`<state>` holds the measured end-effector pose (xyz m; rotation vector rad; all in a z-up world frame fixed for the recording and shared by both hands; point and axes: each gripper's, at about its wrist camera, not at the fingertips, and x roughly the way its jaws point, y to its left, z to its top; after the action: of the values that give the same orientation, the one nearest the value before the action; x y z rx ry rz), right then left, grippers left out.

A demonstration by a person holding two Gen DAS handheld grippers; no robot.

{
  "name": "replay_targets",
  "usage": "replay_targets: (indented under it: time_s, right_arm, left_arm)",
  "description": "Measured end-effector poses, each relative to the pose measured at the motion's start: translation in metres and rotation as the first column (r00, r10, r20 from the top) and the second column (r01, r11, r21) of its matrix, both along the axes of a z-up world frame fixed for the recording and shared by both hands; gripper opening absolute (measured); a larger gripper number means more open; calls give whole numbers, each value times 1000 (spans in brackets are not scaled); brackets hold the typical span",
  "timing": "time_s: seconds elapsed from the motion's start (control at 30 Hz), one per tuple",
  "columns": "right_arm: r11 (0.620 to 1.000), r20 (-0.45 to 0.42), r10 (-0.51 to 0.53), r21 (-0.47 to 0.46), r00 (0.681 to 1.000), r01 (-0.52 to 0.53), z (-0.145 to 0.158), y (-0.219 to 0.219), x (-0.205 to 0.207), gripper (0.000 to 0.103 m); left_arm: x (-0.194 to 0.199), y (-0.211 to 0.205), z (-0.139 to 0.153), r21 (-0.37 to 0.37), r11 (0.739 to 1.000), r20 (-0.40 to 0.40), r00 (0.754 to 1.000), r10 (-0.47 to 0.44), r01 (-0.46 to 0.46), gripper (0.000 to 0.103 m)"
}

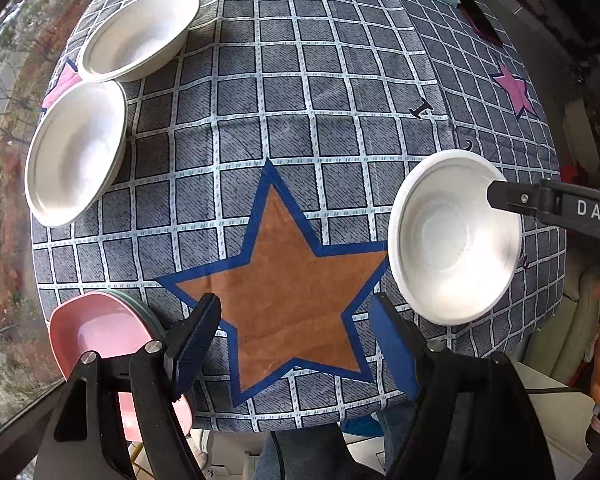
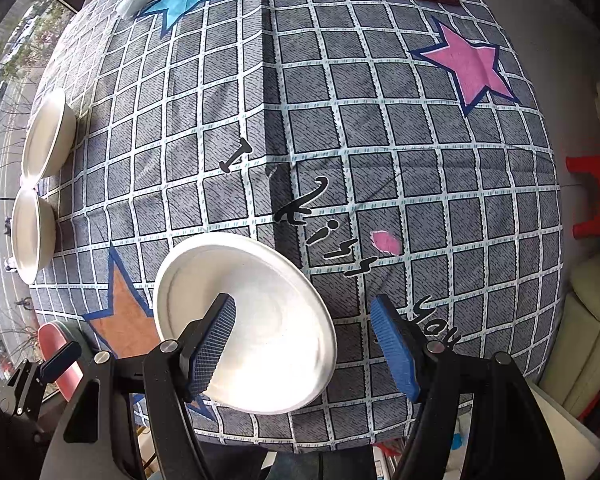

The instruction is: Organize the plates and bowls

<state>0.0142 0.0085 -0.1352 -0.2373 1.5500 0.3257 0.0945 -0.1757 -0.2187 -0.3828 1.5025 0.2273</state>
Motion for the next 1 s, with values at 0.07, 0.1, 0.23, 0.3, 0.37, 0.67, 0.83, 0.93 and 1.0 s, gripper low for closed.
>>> replay_targets:
  time_s: [0.07, 0.1, 0.23, 0.3, 0.37, 0.67, 0.83, 0.93, 1.0]
  right_arm:
    - [1000, 8, 23, 7, 1000, -23, 5, 20, -2, 71]
    - [999, 10, 36, 11, 999, -36, 1, 41, -8, 71]
    - [995, 10, 99, 28, 995, -100, 4, 85, -15, 71]
    - [990, 7, 139, 36, 990, -139, 6, 96, -22, 71]
    - [983, 1, 178, 46, 984, -178, 7, 114, -27, 71]
    - [946, -40, 318, 84, 947, -314, 1, 187, -51, 71]
    - [930, -51, 363, 88, 930, -358, -5, 223, -56, 71]
    - [922, -55, 382, 93, 923, -376, -10, 244, -57, 71]
    - [917, -59, 395, 89, 917, -389, -15, 257, -59, 71]
  left_arm:
    - [-9, 23, 5, 12, 999, 15, 999, 47, -47, 79]
    - [-12, 34, 7, 17, 997, 21, 997, 71, -71, 79]
    - [-20, 88, 11, 39, 984, 43, 984, 175, -176, 79]
    - [-22, 114, 10, 54, 972, 51, 973, 225, -228, 79]
    - [-24, 133, 9, 67, 958, 57, 960, 276, -279, 79]
    - [-40, 215, 1, 121, 885, 66, 893, 446, -451, 79]
    - [-46, 244, -6, 151, 856, 63, 869, 490, -494, 79]
    - [-45, 258, -12, 153, 845, 55, 859, 510, -512, 79]
    - [-43, 264, -17, 150, 843, 50, 856, 515, -516, 79]
